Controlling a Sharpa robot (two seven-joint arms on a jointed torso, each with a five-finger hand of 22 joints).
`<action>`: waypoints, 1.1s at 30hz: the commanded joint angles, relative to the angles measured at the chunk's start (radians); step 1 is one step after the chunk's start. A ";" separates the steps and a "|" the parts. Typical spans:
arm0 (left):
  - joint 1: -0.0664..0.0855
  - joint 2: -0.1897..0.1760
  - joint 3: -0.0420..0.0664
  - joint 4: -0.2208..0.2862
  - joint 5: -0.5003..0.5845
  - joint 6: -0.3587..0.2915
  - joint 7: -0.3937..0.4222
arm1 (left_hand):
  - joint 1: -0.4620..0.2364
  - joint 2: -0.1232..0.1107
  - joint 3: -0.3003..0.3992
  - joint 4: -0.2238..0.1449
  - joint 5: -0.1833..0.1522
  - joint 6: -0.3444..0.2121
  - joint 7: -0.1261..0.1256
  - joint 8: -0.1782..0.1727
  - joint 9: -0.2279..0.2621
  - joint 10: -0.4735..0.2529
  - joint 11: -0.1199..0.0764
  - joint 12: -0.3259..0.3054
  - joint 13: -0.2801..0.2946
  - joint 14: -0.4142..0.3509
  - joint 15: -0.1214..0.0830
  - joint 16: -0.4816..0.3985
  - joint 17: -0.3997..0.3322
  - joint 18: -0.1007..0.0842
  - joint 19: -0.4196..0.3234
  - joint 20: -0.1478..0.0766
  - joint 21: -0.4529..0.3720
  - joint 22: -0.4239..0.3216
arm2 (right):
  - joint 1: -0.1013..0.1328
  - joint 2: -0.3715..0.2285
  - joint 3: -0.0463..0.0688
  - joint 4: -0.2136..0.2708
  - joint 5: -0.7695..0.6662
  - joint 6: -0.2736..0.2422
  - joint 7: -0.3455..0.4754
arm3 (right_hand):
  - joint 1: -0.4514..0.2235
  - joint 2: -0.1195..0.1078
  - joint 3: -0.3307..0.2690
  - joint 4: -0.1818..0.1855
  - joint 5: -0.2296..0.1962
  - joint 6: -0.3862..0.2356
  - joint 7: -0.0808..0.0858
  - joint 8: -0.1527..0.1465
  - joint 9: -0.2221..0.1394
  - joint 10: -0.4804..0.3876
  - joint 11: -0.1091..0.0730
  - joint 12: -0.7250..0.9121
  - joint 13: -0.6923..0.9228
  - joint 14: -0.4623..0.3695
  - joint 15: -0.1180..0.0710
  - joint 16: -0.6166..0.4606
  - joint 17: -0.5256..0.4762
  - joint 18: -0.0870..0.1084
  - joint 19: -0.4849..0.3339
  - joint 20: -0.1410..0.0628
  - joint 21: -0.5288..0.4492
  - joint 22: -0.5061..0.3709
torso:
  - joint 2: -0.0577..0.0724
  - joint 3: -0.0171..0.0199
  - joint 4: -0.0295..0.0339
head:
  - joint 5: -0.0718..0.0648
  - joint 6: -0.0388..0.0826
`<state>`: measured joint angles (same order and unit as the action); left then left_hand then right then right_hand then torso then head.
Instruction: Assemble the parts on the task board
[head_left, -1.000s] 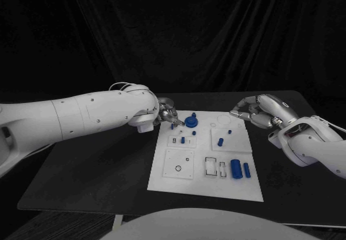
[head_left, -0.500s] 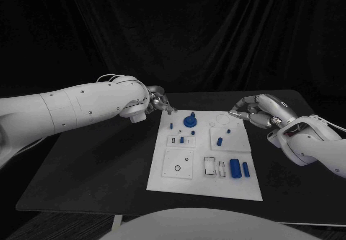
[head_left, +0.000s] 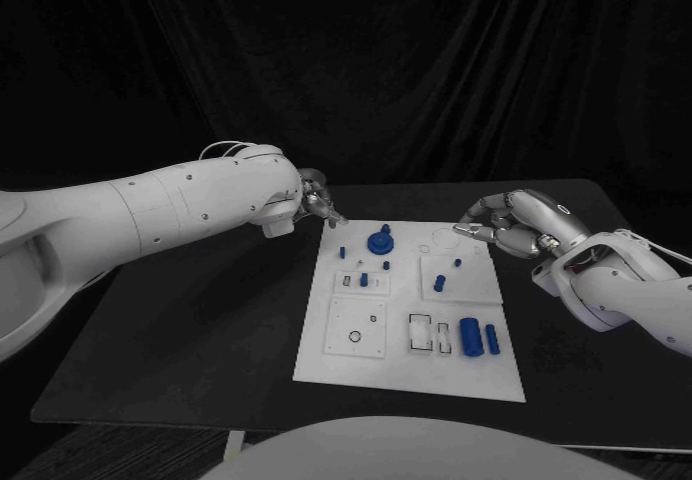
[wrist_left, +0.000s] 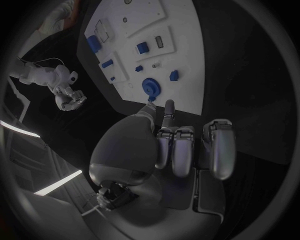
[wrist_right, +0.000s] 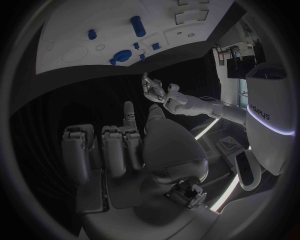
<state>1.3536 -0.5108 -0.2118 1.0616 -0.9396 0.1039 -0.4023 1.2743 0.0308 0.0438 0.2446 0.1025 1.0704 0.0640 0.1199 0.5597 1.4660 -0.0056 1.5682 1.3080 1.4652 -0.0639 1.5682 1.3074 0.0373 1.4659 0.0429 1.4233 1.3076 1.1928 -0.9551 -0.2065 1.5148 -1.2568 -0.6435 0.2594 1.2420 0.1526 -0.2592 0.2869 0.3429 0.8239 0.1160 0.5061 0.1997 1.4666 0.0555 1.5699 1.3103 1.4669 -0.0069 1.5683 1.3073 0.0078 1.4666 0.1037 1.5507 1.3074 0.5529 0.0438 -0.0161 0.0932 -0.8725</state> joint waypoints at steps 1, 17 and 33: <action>-0.007 0.021 0.001 -0.035 -0.015 0.092 -0.058 | -0.018 -0.001 -0.010 0.003 -0.012 0.012 -0.002 0.004 -0.005 0.105 -0.011 0.003 0.263 0.106 -0.006 0.003 0.263 -0.006 0.060 -0.002 0.003 0.222 | -0.002 0.000 0.001 0.002 -0.002 0.015 0.001 | -0.001 -0.001 -0.005 -0.003 -0.003 -0.004 0.003 -0.003 -0.001 0.104 -0.006 0.001 0.261 0.104 -0.004 0.003 0.263 -0.001 0.088 -0.004 0.000 0.254 | 0.004 -0.0023 0.0003 | 0.000 0.000; -0.035 0.084 0.001 -0.120 -0.017 0.149 -0.061 | -0.009 0.001 -0.008 -0.012 0.016 0.013 -0.002 -0.014 -0.031 0.105 -0.010 0.003 0.263 0.106 -0.007 0.003 0.263 -0.005 0.058 -0.004 -0.004 0.220 | -0.002 0.004 0.001 0.001 -0.002 0.019 0.003 | -0.002 0.001 -0.005 -0.001 -0.005 -0.004 0.003 -0.004 -0.002 0.104 -0.006 0.001 0.261 0.104 -0.004 0.003 0.263 -0.001 0.087 -0.004 -0.001 0.254 | 0.006 -0.0041 -0.0010 | 0.000 0.000; -0.045 0.111 0.001 -0.149 -0.017 0.136 -0.015 | -0.024 0.001 -0.016 -0.008 0.001 0.017 0.000 -0.018 -0.040 0.105 -0.009 0.003 0.263 0.106 -0.006 0.003 0.263 -0.002 0.053 -0.003 -0.020 0.216 | -0.002 0.008 0.001 -0.002 -0.002 0.024 -0.002 | -0.003 0.004 -0.005 0.000 -0.005 -0.004 0.004 -0.004 -0.002 0.104 -0.005 0.001 0.261 0.104 -0.003 0.003 0.263 -0.001 0.087 -0.004 -0.001 0.254 | 0.002 -0.0036 -0.0008 | -0.003 0.000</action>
<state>1.3104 -0.4035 -0.2117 0.9133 -0.9569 0.2354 -0.4448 1.2575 0.0323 0.0349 0.2370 0.1093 1.0845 0.0626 0.1054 0.5205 1.4664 -0.0125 1.5682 1.3081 1.4651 -0.0641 1.5682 1.3073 0.0373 1.4658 0.0428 1.4076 1.3074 1.1928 -0.9477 -0.2064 1.5129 -1.2568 -0.6263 0.2605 1.2420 0.1526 -0.2592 0.2869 0.3429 0.8238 0.1160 0.5062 0.1989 1.4666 0.0555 1.5699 1.3105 1.4669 -0.0069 1.5682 1.3073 0.0077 1.4666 0.1037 1.5507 1.3079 0.5556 0.0395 -0.0168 0.0898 -0.8725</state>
